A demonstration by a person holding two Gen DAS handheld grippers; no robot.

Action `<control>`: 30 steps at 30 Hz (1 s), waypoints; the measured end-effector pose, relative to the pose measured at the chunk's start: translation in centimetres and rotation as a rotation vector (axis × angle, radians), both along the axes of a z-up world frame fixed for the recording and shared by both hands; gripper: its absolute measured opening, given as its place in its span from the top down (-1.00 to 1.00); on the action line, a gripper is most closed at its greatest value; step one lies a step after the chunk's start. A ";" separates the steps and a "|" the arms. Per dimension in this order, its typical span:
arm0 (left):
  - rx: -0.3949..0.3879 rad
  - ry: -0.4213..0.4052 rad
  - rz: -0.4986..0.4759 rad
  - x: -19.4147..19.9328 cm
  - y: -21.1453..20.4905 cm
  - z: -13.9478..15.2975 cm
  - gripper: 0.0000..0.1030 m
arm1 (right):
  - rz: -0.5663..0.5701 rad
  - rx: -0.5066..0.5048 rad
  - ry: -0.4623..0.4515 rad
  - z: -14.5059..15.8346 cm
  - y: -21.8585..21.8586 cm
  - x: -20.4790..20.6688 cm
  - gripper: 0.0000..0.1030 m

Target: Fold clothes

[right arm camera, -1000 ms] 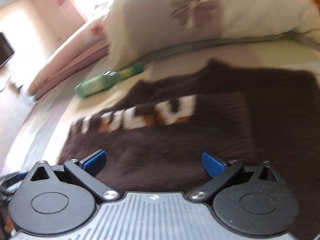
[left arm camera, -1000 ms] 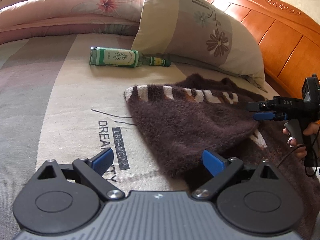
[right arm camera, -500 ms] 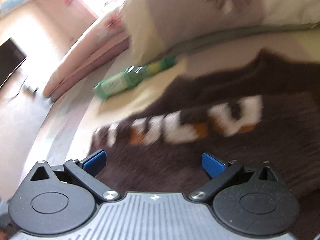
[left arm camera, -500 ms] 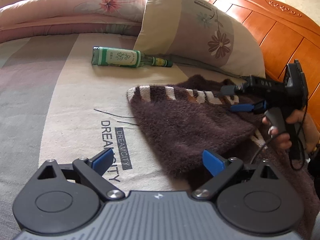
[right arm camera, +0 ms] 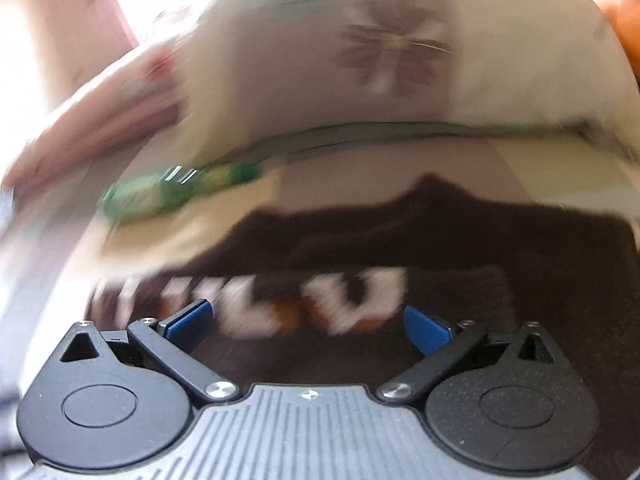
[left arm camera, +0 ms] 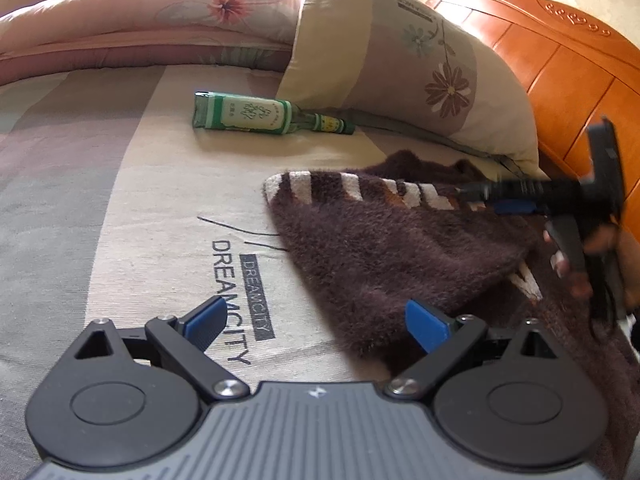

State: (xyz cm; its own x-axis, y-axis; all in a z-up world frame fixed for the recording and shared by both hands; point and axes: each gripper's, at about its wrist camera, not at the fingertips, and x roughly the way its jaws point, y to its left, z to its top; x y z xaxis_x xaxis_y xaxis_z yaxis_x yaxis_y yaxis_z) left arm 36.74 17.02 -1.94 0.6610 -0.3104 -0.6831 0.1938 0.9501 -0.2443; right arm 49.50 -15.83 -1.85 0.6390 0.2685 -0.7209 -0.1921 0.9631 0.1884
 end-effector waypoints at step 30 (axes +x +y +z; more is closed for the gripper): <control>-0.111 -0.066 0.034 -1.6 4.9 2.4 -0.86 | 0.189 -0.129 -0.033 0.8 12.4 -1.2 -1.00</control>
